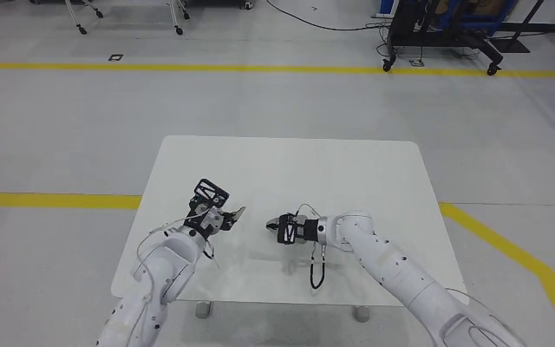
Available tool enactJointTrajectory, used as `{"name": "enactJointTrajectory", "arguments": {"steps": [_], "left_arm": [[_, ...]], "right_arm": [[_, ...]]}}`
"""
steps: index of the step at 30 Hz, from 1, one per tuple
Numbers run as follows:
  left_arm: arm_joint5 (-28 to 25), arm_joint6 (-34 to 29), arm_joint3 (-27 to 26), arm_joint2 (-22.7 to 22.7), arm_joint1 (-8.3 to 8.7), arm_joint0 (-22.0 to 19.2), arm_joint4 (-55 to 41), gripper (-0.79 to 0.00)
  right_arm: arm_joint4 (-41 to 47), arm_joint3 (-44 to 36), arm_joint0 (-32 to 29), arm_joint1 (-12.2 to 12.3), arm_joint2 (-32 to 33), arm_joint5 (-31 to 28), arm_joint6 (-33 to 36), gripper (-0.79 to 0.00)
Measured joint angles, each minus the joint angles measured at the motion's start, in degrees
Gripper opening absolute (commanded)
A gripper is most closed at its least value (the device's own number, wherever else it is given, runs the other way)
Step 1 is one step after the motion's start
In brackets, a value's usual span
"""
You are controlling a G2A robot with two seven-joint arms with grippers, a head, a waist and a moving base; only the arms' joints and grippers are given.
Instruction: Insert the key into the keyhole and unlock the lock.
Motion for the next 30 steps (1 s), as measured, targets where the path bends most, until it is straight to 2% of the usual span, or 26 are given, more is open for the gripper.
{"name": "enactJointTrajectory", "arguments": {"steps": [9, 16, 22, 30], "left_arm": [[0.03, -8.14, 9.03, 10.61, -2.08, -10.76, 3.55, 0.0], [1.48, -11.25, 14.65, 16.38, -3.61, -15.0, 6.36, 0.0], [1.52, -11.78, 19.35, 18.37, -4.78, -18.17, 3.97, 0.0], [3.95, -10.75, 21.6, 18.56, -5.5, -19.81, 4.57, 0.0]], "right_arm": [[-1.76, 0.89, 0.18, 0.81, 0.83, -0.36, -5.61, -0.785], [-2.69, 2.02, 0.14, 1.59, 1.6, -1.55, -11.09, -0.785], [-1.15, 3.82, 0.11, 2.06, 2.87, -1.44, -15.74, -0.785], [1.82, 6.71, 0.0, 2.35, 4.09, -1.73, -20.67, -0.785]]}}
